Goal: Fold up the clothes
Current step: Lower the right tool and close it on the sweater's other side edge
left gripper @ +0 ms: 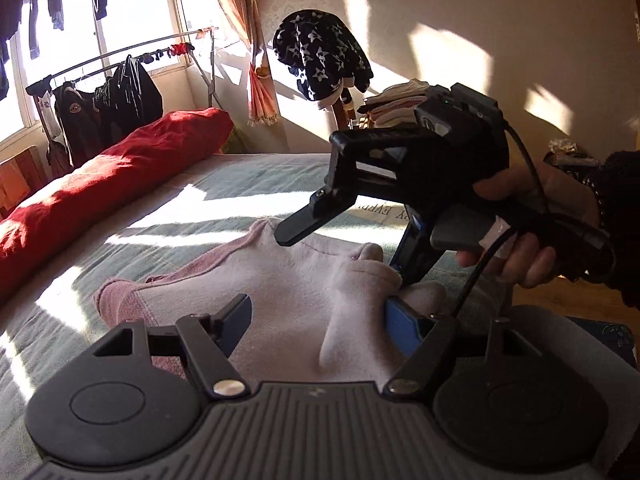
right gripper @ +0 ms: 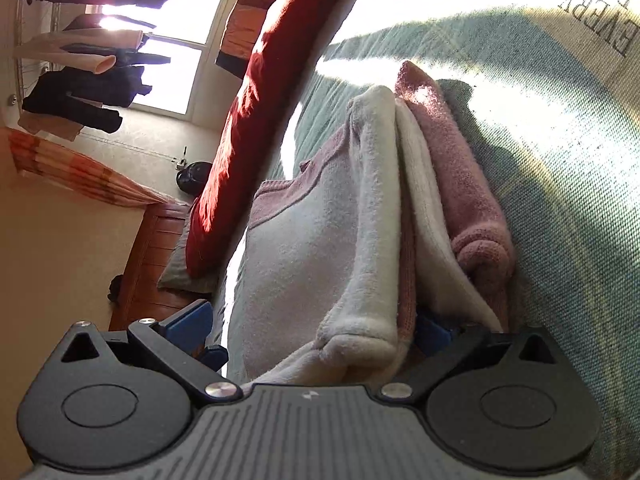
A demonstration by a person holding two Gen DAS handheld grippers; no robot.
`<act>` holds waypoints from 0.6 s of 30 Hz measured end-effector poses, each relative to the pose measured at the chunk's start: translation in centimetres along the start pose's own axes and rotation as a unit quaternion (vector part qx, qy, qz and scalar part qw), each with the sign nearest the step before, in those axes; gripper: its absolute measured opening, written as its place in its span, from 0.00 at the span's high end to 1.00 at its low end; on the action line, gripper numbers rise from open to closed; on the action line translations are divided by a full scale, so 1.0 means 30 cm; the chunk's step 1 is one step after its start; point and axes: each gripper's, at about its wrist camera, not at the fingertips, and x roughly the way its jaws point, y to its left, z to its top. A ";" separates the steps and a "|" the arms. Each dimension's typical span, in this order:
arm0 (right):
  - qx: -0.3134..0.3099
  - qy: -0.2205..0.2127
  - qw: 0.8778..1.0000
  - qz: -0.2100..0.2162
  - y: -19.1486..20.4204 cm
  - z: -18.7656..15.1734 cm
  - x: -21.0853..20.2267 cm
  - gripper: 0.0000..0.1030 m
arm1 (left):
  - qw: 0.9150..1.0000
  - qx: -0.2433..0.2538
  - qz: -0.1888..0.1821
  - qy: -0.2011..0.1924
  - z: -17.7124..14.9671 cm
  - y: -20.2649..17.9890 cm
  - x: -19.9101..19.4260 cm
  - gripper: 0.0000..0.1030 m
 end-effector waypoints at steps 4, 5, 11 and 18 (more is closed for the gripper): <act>-0.024 -0.009 1.000 0.001 0.036 -0.005 -0.023 0.00 | 0.998 -0.052 -0.016 -0.024 0.008 0.059 -0.068 0.27; -0.030 -0.011 0.999 0.001 0.048 -0.006 -0.025 0.00 | 0.998 -0.058 -0.011 -0.028 0.008 0.071 -0.083 0.27; -0.077 -0.002 0.996 -0.043 0.089 -0.001 0.010 0.13 | 0.995 -0.094 0.009 -0.032 -0.010 0.119 -0.120 0.27; -0.043 -0.013 0.998 -0.049 -0.003 -0.012 -0.016 0.38 | 0.992 -0.127 0.005 -0.017 -0.054 0.150 -0.109 0.27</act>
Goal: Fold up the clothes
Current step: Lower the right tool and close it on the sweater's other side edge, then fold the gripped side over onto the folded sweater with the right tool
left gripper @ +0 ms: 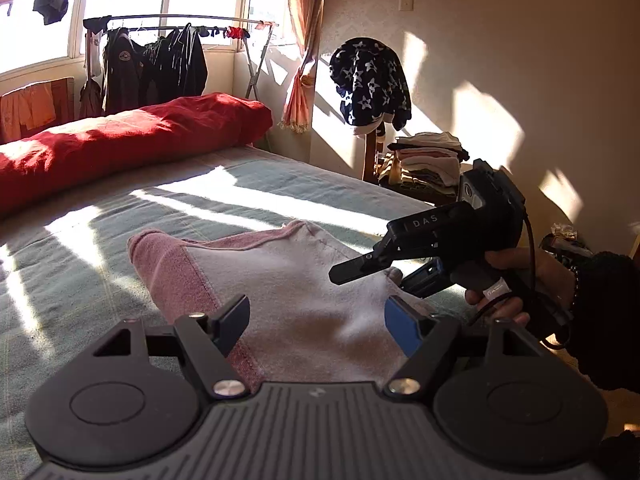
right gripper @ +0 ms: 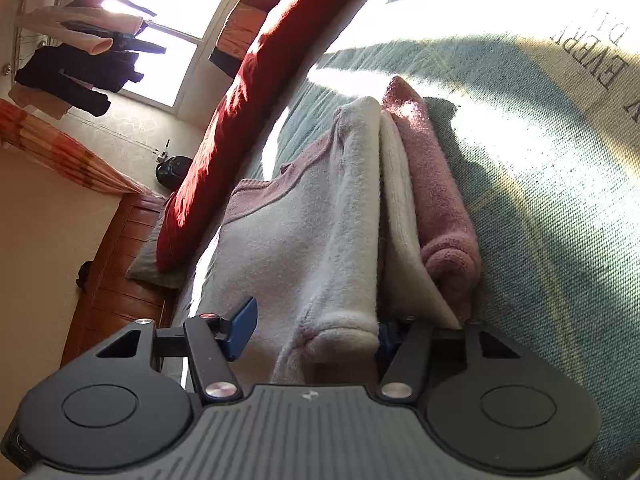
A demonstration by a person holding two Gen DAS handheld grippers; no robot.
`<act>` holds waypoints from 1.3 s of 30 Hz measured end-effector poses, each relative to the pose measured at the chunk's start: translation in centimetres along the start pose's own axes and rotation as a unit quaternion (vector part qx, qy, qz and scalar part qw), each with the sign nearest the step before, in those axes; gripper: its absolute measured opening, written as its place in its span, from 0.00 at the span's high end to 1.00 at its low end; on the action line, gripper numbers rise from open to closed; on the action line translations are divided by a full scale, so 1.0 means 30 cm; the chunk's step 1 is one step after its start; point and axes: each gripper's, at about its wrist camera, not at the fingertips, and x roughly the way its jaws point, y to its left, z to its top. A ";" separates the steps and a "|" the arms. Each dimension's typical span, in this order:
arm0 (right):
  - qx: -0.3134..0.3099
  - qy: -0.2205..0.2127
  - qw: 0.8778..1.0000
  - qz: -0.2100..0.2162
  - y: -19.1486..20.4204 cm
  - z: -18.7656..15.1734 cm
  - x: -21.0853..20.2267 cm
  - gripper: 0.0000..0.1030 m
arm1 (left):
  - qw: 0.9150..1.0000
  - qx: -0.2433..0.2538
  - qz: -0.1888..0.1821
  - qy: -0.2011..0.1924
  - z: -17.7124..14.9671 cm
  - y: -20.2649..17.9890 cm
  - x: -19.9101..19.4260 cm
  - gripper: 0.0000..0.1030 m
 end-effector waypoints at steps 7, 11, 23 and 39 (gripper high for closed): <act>0.001 -0.017 1.000 -0.002 0.010 -0.016 0.003 0.32 | 1.000 -0.015 -0.005 0.003 -0.015 0.006 0.011 0.27; -0.041 -0.024 0.999 0.001 0.075 0.023 -0.012 0.53 | 1.000 -0.009 -0.005 0.008 -0.017 0.001 0.013 0.27; -0.094 -0.025 0.995 -0.021 0.145 0.136 -0.053 0.74 | 0.999 -0.029 -0.013 0.017 -0.019 0.013 0.050 0.25; -0.070 -0.003 0.995 -0.068 0.019 0.113 -0.082 0.61 | 0.998 -0.059 -0.023 0.028 0.012 0.055 0.145 0.25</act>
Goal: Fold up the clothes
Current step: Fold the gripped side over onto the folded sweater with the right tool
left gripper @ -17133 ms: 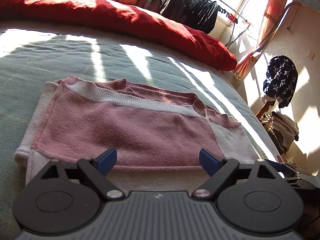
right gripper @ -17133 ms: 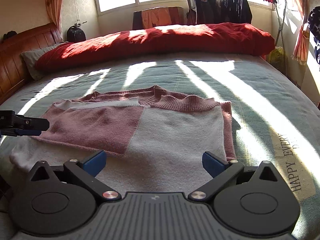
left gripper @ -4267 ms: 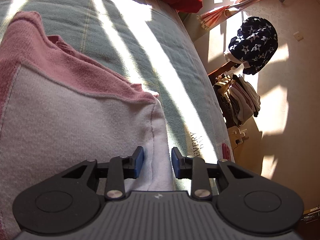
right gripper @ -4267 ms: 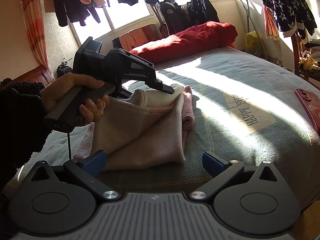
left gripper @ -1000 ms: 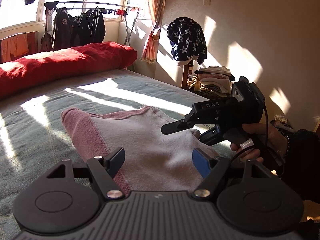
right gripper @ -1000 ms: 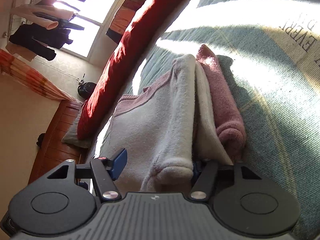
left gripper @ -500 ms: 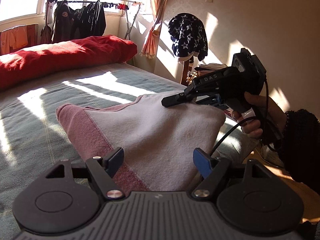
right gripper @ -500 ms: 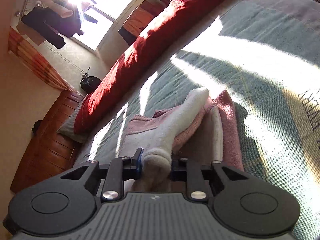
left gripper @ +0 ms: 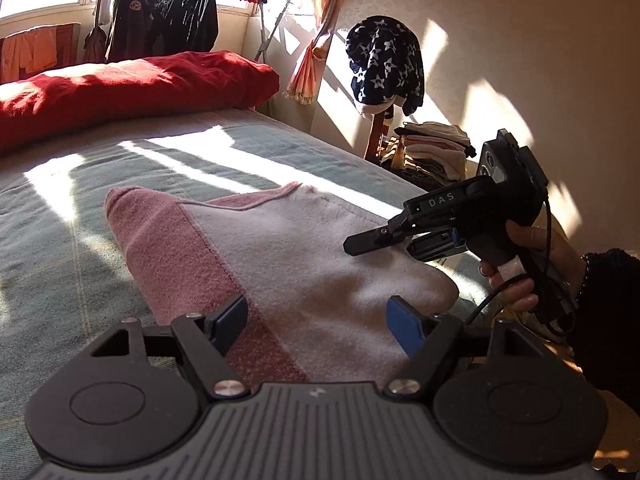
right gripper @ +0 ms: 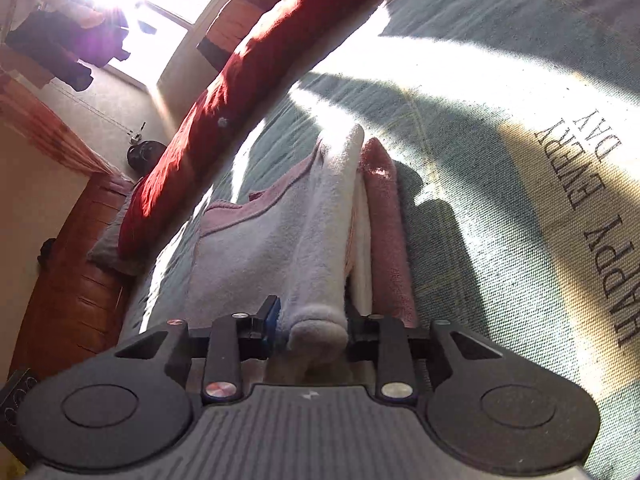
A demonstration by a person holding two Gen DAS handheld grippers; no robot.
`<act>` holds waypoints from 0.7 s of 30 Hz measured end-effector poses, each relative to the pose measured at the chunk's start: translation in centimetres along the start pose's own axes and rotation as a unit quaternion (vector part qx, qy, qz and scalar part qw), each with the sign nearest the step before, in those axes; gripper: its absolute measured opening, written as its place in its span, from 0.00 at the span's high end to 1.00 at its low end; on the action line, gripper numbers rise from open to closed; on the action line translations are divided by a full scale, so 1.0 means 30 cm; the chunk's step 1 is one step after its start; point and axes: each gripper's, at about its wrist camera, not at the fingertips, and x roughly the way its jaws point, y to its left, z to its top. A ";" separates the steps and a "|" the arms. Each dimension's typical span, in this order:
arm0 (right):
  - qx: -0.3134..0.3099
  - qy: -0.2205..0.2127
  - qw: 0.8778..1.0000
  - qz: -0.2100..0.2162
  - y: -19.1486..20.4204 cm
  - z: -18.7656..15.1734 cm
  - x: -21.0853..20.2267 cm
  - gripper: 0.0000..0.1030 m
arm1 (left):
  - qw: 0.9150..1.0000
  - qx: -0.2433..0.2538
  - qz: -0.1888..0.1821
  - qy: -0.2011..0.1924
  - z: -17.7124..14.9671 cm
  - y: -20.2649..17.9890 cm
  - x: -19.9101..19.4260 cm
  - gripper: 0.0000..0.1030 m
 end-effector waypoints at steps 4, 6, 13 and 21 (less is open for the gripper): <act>-0.051 -0.043 0.997 -0.035 0.078 -0.004 -0.115 0.36 | 1.000 -0.001 0.001 -0.022 0.056 0.013 -0.001 0.25; -0.088 -0.067 0.993 -0.051 0.128 -0.012 -0.168 0.35 | 0.999 -0.010 -0.005 -0.031 0.087 0.032 0.022 0.24; -0.199 -0.072 0.977 -0.013 0.272 -0.047 -0.145 0.23 | 0.996 -0.091 0.019 -0.012 0.175 0.216 0.246 0.24; -0.218 -0.043 0.974 -0.038 0.171 -0.138 0.019 0.23 | 0.994 -0.100 0.034 0.012 0.144 0.291 0.377 0.24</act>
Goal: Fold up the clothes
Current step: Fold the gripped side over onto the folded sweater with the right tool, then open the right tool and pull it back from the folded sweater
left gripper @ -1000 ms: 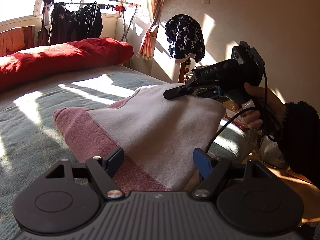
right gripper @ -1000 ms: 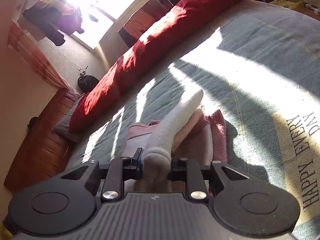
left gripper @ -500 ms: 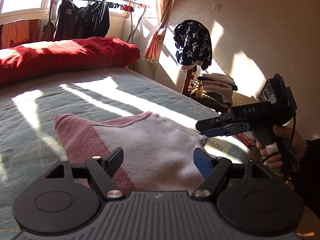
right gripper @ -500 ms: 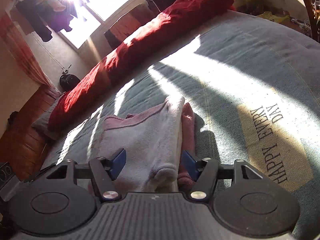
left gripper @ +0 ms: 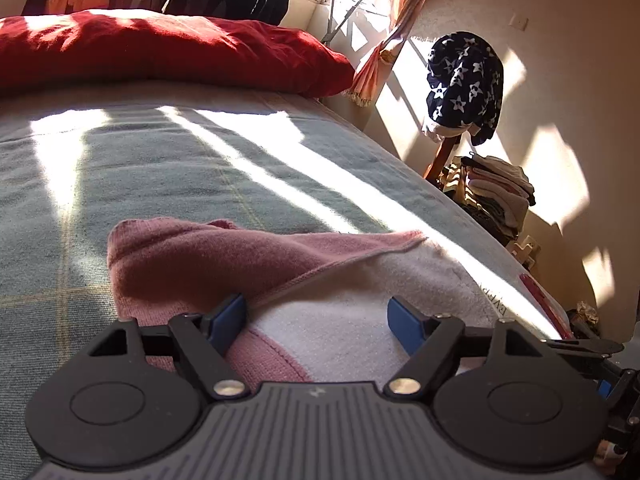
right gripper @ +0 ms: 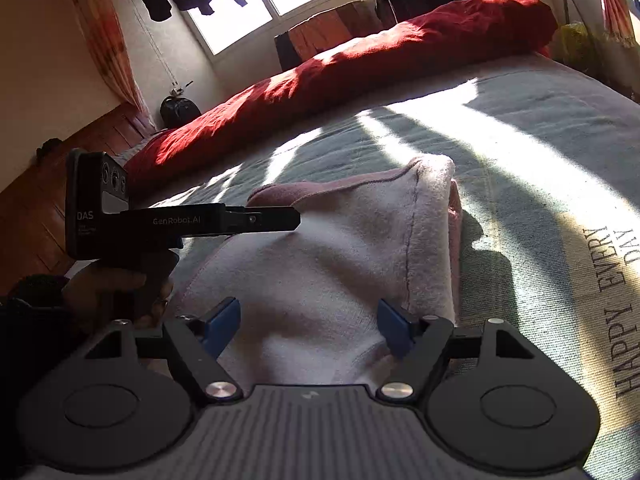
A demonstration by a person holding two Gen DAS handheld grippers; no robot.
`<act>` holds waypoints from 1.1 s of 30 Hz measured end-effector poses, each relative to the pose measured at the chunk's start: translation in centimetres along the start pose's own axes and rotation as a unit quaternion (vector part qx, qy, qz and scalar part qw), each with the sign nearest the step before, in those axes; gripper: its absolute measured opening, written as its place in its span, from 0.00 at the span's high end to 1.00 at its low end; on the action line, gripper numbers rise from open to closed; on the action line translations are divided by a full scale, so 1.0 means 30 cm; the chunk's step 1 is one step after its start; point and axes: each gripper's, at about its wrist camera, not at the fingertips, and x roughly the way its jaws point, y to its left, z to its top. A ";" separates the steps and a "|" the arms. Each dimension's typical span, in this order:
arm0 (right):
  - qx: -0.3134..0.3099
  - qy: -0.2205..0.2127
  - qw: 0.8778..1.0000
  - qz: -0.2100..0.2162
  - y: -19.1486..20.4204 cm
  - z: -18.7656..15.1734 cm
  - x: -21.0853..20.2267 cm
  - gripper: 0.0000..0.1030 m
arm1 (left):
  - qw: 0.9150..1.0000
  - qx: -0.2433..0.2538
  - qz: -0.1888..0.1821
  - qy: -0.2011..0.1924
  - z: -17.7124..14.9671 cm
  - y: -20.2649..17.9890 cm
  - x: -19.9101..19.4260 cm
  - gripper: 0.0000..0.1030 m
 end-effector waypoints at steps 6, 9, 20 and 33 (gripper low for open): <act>0.008 -0.012 1.000 -0.005 0.004 -0.019 -0.016 0.23 | 1.000 0.013 -0.002 0.002 0.065 -0.002 0.036 0.21; 0.016 -0.022 1.000 -0.007 0.004 -0.030 -0.022 0.23 | 0.999 0.016 0.024 0.028 0.072 0.024 0.104 0.22; 0.002 -0.031 1.000 -0.005 0.049 -0.065 -0.010 0.01 | 0.999 0.041 -0.010 0.022 0.119 -0.018 0.006 0.21; -0.032 -0.031 0.998 -0.039 0.102 -0.133 -0.017 0.00 | 0.998 0.061 -0.020 0.025 0.119 -0.083 0.027 0.21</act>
